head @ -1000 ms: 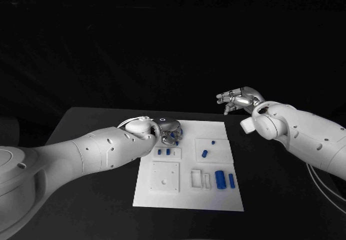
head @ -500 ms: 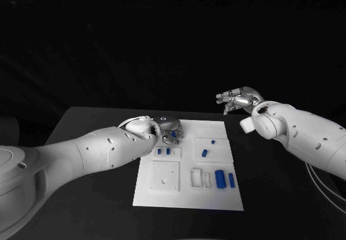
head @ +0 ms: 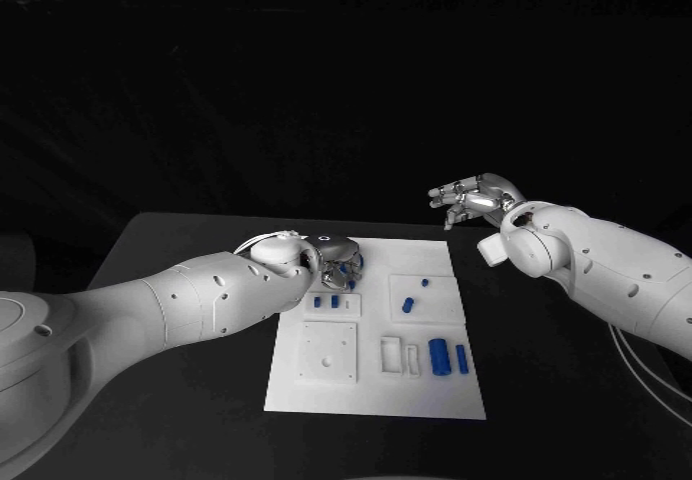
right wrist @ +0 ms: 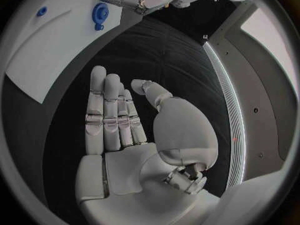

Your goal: Assemble the parts on the task board

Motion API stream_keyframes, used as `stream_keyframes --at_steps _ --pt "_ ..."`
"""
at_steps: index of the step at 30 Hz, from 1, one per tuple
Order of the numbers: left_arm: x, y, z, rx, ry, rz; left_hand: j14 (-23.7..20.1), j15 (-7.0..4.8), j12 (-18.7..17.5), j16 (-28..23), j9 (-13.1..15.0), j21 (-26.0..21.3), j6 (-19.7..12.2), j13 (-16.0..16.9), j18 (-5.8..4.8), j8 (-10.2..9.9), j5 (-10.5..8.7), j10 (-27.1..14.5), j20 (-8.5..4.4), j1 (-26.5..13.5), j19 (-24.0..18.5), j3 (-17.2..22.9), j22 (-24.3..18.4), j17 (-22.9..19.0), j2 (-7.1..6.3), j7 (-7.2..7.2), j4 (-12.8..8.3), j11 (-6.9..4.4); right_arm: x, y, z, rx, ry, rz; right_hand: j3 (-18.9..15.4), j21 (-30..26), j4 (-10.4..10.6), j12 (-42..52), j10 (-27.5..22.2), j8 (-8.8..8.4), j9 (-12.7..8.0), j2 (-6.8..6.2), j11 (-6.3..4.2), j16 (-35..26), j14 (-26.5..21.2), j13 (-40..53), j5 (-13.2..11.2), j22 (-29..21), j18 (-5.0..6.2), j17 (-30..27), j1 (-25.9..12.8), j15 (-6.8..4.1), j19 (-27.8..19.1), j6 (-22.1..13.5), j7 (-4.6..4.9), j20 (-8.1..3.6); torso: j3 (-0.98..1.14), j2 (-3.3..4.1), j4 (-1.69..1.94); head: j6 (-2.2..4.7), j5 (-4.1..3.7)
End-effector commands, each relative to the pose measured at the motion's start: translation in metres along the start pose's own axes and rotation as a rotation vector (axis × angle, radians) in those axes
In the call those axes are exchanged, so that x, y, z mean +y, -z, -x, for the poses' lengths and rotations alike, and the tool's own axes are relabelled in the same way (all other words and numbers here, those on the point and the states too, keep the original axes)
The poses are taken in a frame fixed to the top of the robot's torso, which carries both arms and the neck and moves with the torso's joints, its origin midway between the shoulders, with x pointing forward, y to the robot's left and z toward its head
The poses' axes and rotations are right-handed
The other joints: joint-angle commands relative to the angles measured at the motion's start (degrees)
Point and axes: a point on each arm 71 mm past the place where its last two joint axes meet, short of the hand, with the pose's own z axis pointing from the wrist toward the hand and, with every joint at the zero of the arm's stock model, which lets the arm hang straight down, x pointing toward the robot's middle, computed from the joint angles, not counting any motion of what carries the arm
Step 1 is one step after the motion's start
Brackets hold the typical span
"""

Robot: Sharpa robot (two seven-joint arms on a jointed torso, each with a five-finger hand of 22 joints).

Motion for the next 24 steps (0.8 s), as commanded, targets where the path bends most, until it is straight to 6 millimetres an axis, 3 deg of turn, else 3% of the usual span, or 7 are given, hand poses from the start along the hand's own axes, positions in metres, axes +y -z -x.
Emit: stream_keyframes --at_steps 1,17,24 --pt "-0.0022 -0.001 -0.0025 0.03 -0.009 -0.009 -0.2 -0.29 0.1 -0.2 0.0 -0.2 0.3 0.0 0.33 -0.1 0.01 0.5 -0.23 0.1 0.2 0.4 1.2 -0.1 0.46 0.17 -0.1 0.01 0.0007 0.0 -0.002 0.022 -0.004 0.004 -0.2 -0.2 0.0 -0.2 -0.4 0.09 -0.1 0.05 0.0 0.3 -0.4 -0.1 0.0 -0.1 0.68 -0.1 0.1 0.04 -0.3 0.2 0.16 0.15 -0.08 0.07 -0.07 -0.24 -0.09" --pt "0.0009 -0.0019 -0.0079 0.026 -0.002 -0.011 0.3 -0.49 0.0 0.1 0.0 0.1 1.4 0.0 0.28 -0.1 -0.11 2.2 -0.39 -0.5 0.5 1.1 1.1 0.0 1.27 0.45 0.4 -0.43 0.0023 -0.0002 -0.002 0.006 -0.003 0.018 0.2 -0.1 -0.1 0.0 -0.4 0.08 -0.1 0.17 -0.03 0.3 -0.5 -0.1 0.0 0.0 0.71 -0.2 0.2 0.01 -0.3 0.3 0.15 0.13 -0.05 -0.01 0.02 -0.42 -0.37" --pt "0.0027 -0.0019 -0.0093 0.032 0.003 -0.007 1.0 -0.81 -0.1 0.4 0.1 0.3 4.5 0.0 0.13 -0.1 -0.1 4.8 -0.67 -0.4 0.9 1.4 1.1 0.2 2.12 1.08 1.0 -1.0 0.0023 -0.0004 -0.0019 0.004 -0.003 0.021 0.4 -0.1 0.1 0.0 -0.4 0.08 -0.1 0.17 -0.04 0.4 -0.5 -0.1 0.0 0.1 0.68 -0.3 0.0 0.02 -0.3 0.3 0.14 0.15 -0.01 -0.03 0.06 -0.46 -0.36"
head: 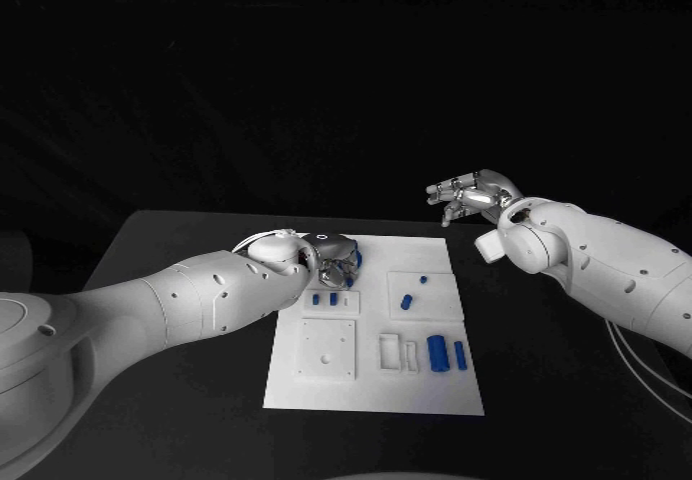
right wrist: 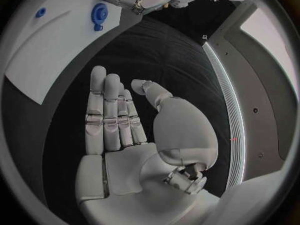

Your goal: Assemble the parts on the task board

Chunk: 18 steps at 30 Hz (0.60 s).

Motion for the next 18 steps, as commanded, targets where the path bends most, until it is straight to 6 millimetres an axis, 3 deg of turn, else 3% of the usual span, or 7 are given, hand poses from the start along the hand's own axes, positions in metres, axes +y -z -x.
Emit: stream_keyframes --at_steps 1,10,18 --pt "-0.0011 -0.0002 -0.0058 0.026 0.005 -0.009 0.3 -0.11 0.0 0.2 0.1 0.3 0.7 0.0 0.13 -0.1 -0.14 0.5 -0.14 0.0 0.5 0.0 1.1 0.1 0.48 0.01 0.4 -0.13 0.0013 -0.0003 -0.0008 0.002 -0.003 0.016 0.2 -0.1 0.0 0.0 -0.4 0.08 -0.1 0.17 -0.03 0.4 -0.5 -0.1 0.0 0.1 0.66 0.0 0.0 0.03 -0.3 0.3 0.15 0.14 0.02 0.01 0.02 -0.01 0.01" --pt "-0.0035 -0.0013 -0.0099 0.039 0.018 -0.015 0.7 0.12 0.0 1.1 0.0 0.4 1.0 0.0 0.2 -0.1 -0.61 0.9 0.03 -0.2 0.8 -0.7 1.0 0.5 0.55 0.02 1.1 -0.1 0.0013 -0.0004 -0.0011 0.004 -0.003 0.016 0.5 -0.1 0.2 0.0 -0.4 0.08 -0.1 0.25 -0.03 0.4 -0.5 -0.1 -0.1 0.0 0.66 -0.1 -0.1 0.03 -0.3 0.3 0.14 0.14 0.01 0.1 -0.1 -0.05 0.0" --pt "-0.0024 -0.0014 -0.0125 0.037 0.023 -0.009 0.7 0.36 0.0 1.2 0.1 0.3 0.9 0.0 0.39 -0.1 -0.67 0.8 0.23 -0.2 0.9 -0.8 1.0 0.5 0.58 0.16 1.4 0.05 0.0013 -0.0003 -0.0011 0.004 -0.003 0.016 0.7 -0.1 0.2 0.0 -0.4 0.08 -0.1 0.2 -0.03 0.4 -0.5 -0.1 0.0 0.1 0.66 -0.1 0.0 0.02 -0.3 0.3 0.15 0.13 0.05 0.04 0.0 -0.21 -0.15"
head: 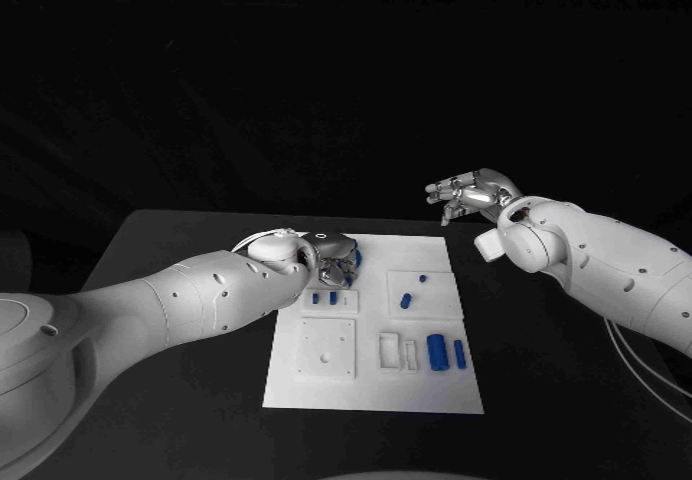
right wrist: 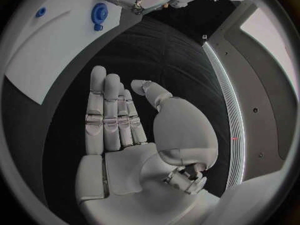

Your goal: Assemble the parts on the task board

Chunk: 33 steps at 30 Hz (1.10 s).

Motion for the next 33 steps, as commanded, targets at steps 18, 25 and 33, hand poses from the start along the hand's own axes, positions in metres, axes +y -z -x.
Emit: stream_keyframes --at_steps 18,25,33 --pt "0.019 0.01 -0.006 -0.058 0.15 0.048 1.9 0.35 -0.2 0.0 0.1 1.3 3.6 0.1 1.08 -0.1 0.02 3.7 0.0 0.9 1.1 1.4 1.2 -0.1 2.32 0.04 0.0 -0.53 0.001 0.0 -0.001 0.004 -0.003 0.016 0.6 -0.1 0.0 0.0 -0.4 0.09 0.0 0.17 -0.02 0.3 -0.5 -0.1 0.0 0.2 0.66 -0.1 0.1 0.02 -0.4 0.4 0.15 0.12 -0.02 -0.06 0.06 0.02 -0.08" --pt "0.032 0.02 -0.002 -0.106 0.231 0.064 2.0 0.37 -0.2 -0.2 0.1 1.5 3.5 0.1 1.13 -0.1 0.13 3.5 0.02 0.8 1.0 1.6 1.2 -0.1 2.26 0.08 -0.2 -0.45 0.002 0.0 -0.002 0.007 -0.011 0.018 0.7 -0.1 0.1 0.0 -0.4 0.09 0.0 0.17 -0.03 0.3 -0.5 -0.1 0.0 0.3 0.66 -0.1 0.1 0.02 -0.4 0.4 0.14 0.12 -0.04 -0.05 0.14 0.13 -0.15" --pt "0.035 0.027 0.009 -0.147 0.315 0.057 2.0 0.4 -0.2 -0.2 0.1 1.8 3.4 0.1 1.18 -0.1 0.08 3.4 0.04 0.8 0.9 1.7 1.2 -0.1 2.11 0.11 -0.4 -0.41 0.002 0.0 -0.002 0.007 -0.013 0.017 0.7 -0.1 0.1 0.0 -0.4 0.1 0.0 0.17 -0.03 0.3 -0.5 -0.1 0.0 0.3 0.67 -0.1 0.1 0.02 -0.4 0.6 0.12 0.12 -0.09 -0.1 0.18 0.24 0.06"
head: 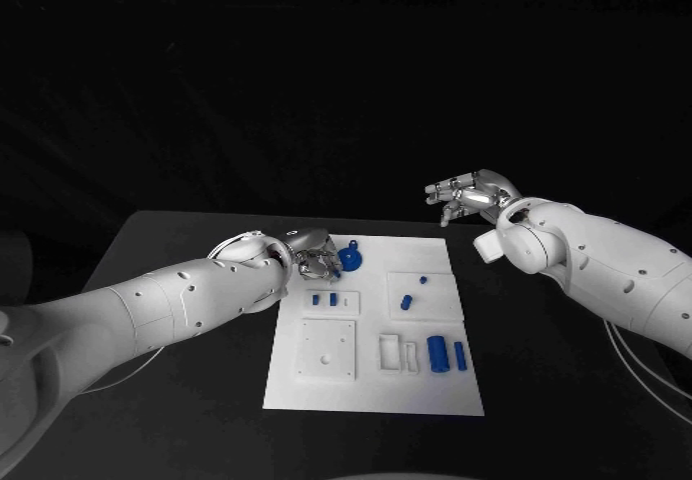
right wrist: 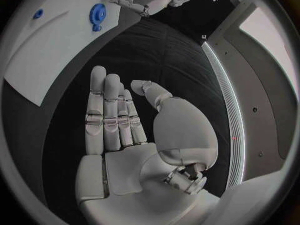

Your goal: Assemble the parts on the task board

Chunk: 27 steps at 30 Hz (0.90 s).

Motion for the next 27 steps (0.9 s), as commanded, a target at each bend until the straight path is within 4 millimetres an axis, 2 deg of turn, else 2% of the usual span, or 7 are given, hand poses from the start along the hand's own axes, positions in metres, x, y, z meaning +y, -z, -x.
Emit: stream_keyframes --at_steps 1,6,15,27 --pt "-0.004 0.001 0.005 -0.032 0.078 -0.015 0.3 0.09 0.1 -0.2 0.1 0.2 -0.1 0.0 0.97 0.3 0.11 0.1 0.15 0.0 0.2 0.4 1.2 0.0 0.2 0.1 0.0 0.13 0.001 0.0 -0.001 0.005 -0.007 0.013 0.3 -0.1 0.0 0.0 -0.4 0.1 0.0 0.17 -0.03 0.3 -0.5 -0.1 0.0 0.1 0.66 -0.1 0.1 0.03 -0.4 0.3 0.08 0.11 -0.03 -0.05 0.11 0.0 0.08" --pt "-0.001 0.007 0.009 -0.025 0.099 -0.01 0.4 0.1 0.1 -0.2 0.1 0.4 -0.1 0.0 1.0 0.3 -0.06 0.1 0.16 0.0 0.2 0.4 1.2 0.1 0.12 0.12 -0.2 0.14 0.001 0.001 0.0 0.004 -0.007 0.012 0.3 -0.1 0.0 0.0 -0.4 0.1 0.0 0.17 -0.03 0.3 -0.5 -0.1 0.0 0.1 0.66 -0.1 0.1 0.03 -0.4 0.3 0.08 0.11 0.04 -0.05 0.09 0.03 0.25" --pt "0.008 0.019 0.011 -0.006 0.096 0.005 0.4 0.11 0.1 -0.1 0.1 0.6 0.0 0.0 1.02 0.3 -0.16 0.1 0.17 0.1 0.1 0.4 1.2 0.2 0.07 0.12 -0.3 0.15 0.0 0.002 0.003 0.0 -0.004 0.008 0.5 -0.1 0.0 0.0 -0.4 0.09 0.0 0.14 -0.04 0.4 -0.5 -0.1 -0.1 0.2 0.66 -0.1 0.2 0.0 -0.4 0.4 0.05 0.09 0.0 -0.03 0.09 0.0 0.28" --pt "0.006 0.019 0.009 0.005 -0.032 -0.036 0.3 0.16 0.0 -0.2 0.1 1.0 0.0 0.0 1.08 0.3 -0.33 0.0 0.21 0.4 -0.1 0.3 1.2 0.2 -0.08 0.14 -0.4 0.2 0.0 0.002 0.003 0.001 -0.005 0.008 0.5 -0.1 0.0 0.0 -0.4 0.09 0.0 0.14 -0.04 0.4 -0.5 -0.1 -0.1 0.2 0.66 -0.1 0.2 0.0 -0.4 0.4 0.05 0.09 0.02 0.06 -0.08 0.12 0.59"
